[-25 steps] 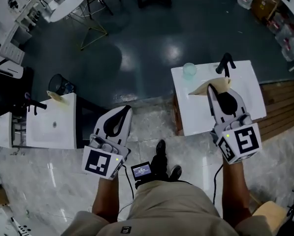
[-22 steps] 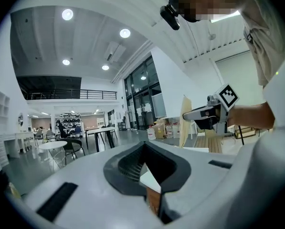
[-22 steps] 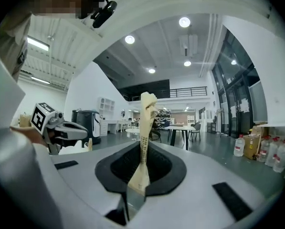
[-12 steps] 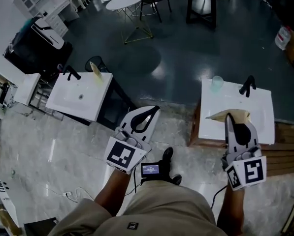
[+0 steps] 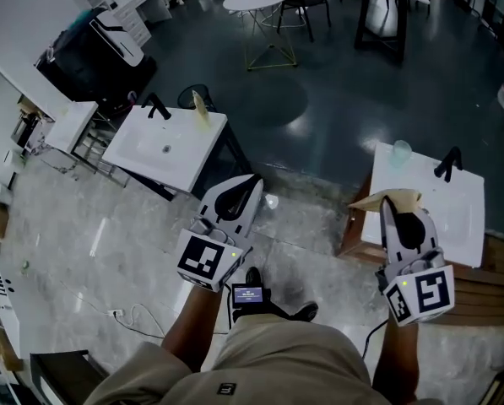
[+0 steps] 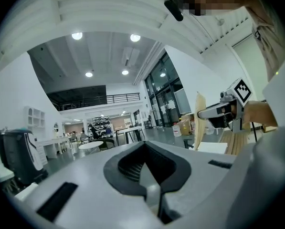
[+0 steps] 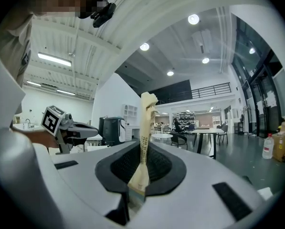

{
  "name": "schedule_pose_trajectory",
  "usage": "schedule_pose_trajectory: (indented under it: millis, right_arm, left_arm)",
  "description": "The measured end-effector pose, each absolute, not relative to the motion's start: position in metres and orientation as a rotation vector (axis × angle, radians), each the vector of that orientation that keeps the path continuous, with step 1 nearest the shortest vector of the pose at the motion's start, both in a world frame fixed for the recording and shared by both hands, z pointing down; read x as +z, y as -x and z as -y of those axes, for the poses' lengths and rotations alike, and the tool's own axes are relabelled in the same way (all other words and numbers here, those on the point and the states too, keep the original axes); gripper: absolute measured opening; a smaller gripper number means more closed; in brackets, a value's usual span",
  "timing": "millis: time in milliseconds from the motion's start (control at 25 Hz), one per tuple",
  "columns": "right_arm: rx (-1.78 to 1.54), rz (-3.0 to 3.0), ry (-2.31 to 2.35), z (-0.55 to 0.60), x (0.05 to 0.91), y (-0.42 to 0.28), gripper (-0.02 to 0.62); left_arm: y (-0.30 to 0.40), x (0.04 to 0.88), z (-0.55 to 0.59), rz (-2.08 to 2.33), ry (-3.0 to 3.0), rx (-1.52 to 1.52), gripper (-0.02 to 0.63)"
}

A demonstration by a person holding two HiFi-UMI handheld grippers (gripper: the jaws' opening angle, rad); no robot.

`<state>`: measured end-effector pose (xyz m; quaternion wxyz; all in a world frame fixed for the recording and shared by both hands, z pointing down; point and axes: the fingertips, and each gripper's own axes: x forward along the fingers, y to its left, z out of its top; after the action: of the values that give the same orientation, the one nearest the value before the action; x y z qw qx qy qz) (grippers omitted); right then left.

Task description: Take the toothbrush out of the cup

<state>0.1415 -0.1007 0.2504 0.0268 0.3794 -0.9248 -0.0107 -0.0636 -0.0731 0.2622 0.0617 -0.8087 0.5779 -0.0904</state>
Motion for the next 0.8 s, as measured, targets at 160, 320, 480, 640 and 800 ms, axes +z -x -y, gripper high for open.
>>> schedule_pose_trajectory:
  millis: [160,320,480,640,800]
  right_arm:
    - [-0.021,2.891,-1.06,0.099,0.256,-0.097,0.026]
    - [-0.03,2.904,-0.967,0.097,0.26,-0.036,0.026]
    - [-0.039,2.903,-0.904,0.099,0.263,0.03,0.026]
    - [-0.028,2.882,-0.878,0.11,0.266,0.089,0.026]
    - [0.003,2.854,-0.896,0.136,0.273,0.139,0.026]
  left_arm:
    - [0.113,0.267,0.062,-1.857,2.375,-0.288,0.006]
    - [0.177,0.266,0.05,-1.956,2.307,-0.251,0.006]
    - [0.252,0.276,0.042,-2.041,2.262,-0.243,0.006]
    - [0.32,0.287,0.051,-2.102,2.253,-0.238,0.006]
    - [0.375,0.298,0.085,-2.116,2.277,-0.242,0.006]
